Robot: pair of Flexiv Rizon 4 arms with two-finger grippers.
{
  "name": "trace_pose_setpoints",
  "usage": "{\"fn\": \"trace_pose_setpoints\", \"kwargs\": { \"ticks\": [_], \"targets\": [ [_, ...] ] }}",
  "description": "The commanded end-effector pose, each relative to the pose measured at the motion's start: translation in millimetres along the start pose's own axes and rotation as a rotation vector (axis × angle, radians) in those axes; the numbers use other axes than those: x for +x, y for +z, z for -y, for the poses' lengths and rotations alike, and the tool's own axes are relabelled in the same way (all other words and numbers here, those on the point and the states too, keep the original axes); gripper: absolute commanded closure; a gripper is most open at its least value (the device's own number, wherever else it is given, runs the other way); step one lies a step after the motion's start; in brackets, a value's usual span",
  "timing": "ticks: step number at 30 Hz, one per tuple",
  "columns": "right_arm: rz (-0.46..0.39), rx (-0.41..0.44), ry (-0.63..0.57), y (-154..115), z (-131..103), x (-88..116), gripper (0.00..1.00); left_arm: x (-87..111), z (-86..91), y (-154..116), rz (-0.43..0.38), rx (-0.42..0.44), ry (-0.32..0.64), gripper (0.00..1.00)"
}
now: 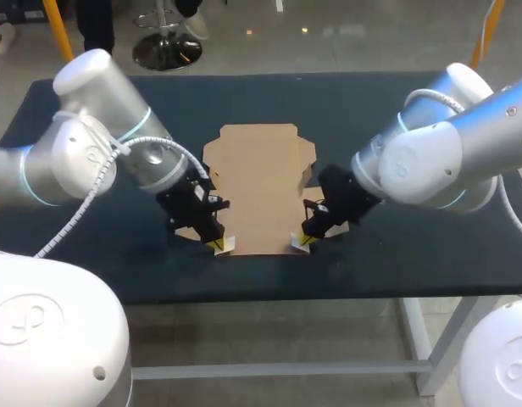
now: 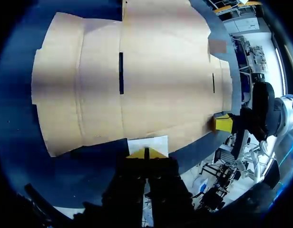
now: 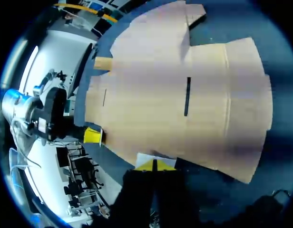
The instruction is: Assemble the packaging by folding the flat box into shape, placing the metal phone stand inside, and closing the box properly
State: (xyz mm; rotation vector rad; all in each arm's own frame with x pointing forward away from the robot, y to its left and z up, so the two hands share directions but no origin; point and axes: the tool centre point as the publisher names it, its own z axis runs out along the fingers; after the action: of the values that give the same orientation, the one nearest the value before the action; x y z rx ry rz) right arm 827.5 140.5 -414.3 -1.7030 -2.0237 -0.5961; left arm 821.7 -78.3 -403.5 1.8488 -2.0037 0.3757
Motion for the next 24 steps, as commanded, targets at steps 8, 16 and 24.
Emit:
{"fn": "trace_pose_setpoints", "kwargs": {
  "ticks": [8,16,24],
  "targets": [
    [0.067,-0.018,0.008,15.3,0.3,1.8,1.00,4.8,-0.6,15.6,0.079,0.081,-0.044,1.00],
    [0.090,-0.007,0.028,23.9,-0.7,-2.2,1.00,0.1,1.9,26.3,0.099,0.100,-0.080,1.00],
    [0.089,-0.018,0.037,20.1,-0.3,-3.6,1.00,-1.0,-2.5,21.3,0.098,0.125,-0.081,1.00]
  ]
}}
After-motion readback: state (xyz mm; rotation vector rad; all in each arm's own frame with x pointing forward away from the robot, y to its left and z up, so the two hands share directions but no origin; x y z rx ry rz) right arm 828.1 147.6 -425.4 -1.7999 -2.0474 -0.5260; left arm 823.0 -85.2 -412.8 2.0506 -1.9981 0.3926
